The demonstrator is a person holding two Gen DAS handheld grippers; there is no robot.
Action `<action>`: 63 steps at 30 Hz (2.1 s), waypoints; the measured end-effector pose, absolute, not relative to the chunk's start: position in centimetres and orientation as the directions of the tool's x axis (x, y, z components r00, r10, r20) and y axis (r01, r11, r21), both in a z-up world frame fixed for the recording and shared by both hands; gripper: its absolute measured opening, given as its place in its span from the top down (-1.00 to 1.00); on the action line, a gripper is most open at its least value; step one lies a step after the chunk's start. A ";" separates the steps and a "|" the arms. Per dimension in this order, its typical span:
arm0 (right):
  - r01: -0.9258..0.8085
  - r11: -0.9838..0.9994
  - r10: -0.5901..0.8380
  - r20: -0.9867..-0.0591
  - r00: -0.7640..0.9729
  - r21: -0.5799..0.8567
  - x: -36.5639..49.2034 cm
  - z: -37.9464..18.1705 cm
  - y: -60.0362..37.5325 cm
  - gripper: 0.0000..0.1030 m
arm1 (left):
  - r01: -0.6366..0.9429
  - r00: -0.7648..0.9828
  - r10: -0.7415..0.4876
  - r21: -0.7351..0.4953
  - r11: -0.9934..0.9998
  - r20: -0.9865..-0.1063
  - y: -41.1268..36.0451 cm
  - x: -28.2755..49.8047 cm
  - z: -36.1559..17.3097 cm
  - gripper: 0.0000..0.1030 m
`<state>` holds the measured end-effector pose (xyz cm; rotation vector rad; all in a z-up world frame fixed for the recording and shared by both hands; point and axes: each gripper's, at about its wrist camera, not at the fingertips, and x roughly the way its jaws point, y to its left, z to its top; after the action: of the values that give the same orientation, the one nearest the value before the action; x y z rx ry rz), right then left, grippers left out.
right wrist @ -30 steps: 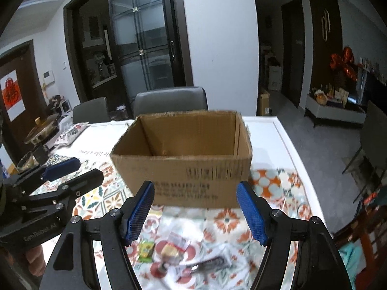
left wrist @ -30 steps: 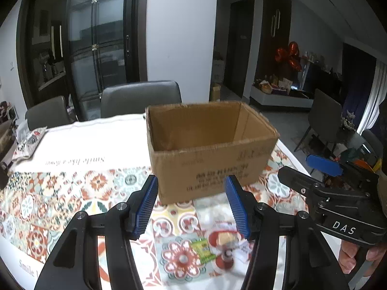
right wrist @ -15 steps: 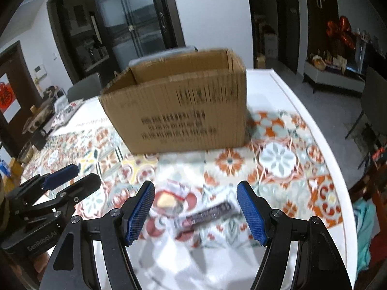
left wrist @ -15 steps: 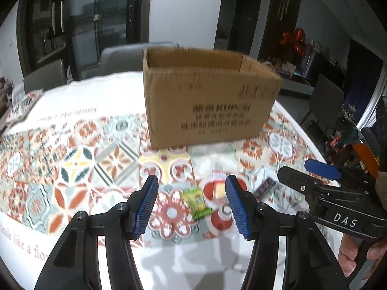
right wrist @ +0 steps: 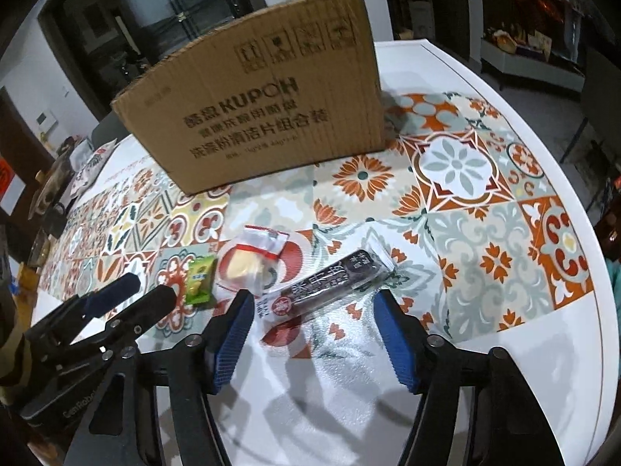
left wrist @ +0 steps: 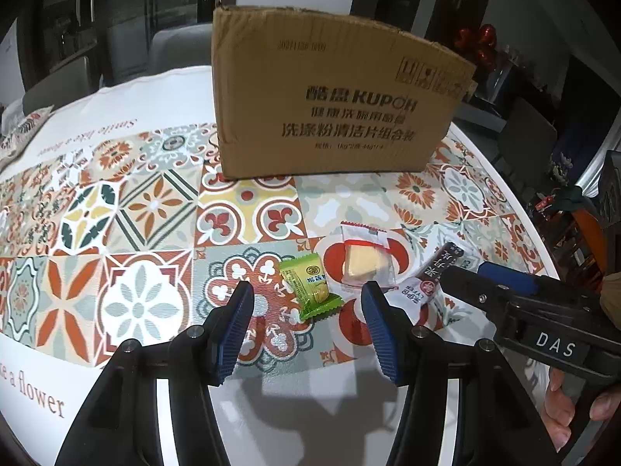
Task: Organize snacks
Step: 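Grasp the green-yellow candy with the left tool while the right tool grasps the dark chocolate bar, then carry the candy and chocolate bar over the box with both tools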
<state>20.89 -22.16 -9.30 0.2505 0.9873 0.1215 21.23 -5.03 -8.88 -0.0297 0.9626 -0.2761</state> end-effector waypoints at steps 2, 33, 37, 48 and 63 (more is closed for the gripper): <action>0.017 0.962 0.220 -0.813 0.539 0.272 21.3 -9.8 -22.1 -0.15 | 0.217 0.532 -0.246 -0.150 0.965 -0.811 -5.1 21.6 -9.3 -0.09; -0.075 0.990 0.139 -0.835 0.532 0.117 24.8 -11.2 -19.5 0.52 | 0.204 0.512 -0.205 -0.113 0.972 -0.834 -6.0 24.7 -11.3 0.67; -0.083 0.989 0.149 -0.824 0.546 0.124 24.4 -10.5 -19.7 0.56 | 0.212 0.518 -0.219 -0.123 0.969 -0.827 -5.9 24.4 -10.6 0.71; -0.099 0.989 0.145 -0.814 0.562 0.108 22.9 -9.8 -19.6 0.57 | 0.224 0.533 -0.246 -0.146 0.964 -0.810 -5.4 22.7 -10.0 0.40; -0.108 0.985 0.171 -0.812 0.559 0.133 22.3 -10.1 -19.7 0.58 | 0.195 0.522 -0.183 -0.092 0.977 -0.833 -5.8 23.2 -11.5 0.44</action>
<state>22.32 -19.70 -10.13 0.0700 0.9643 0.1648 23.25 -5.78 -11.51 0.0135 0.9967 -0.2261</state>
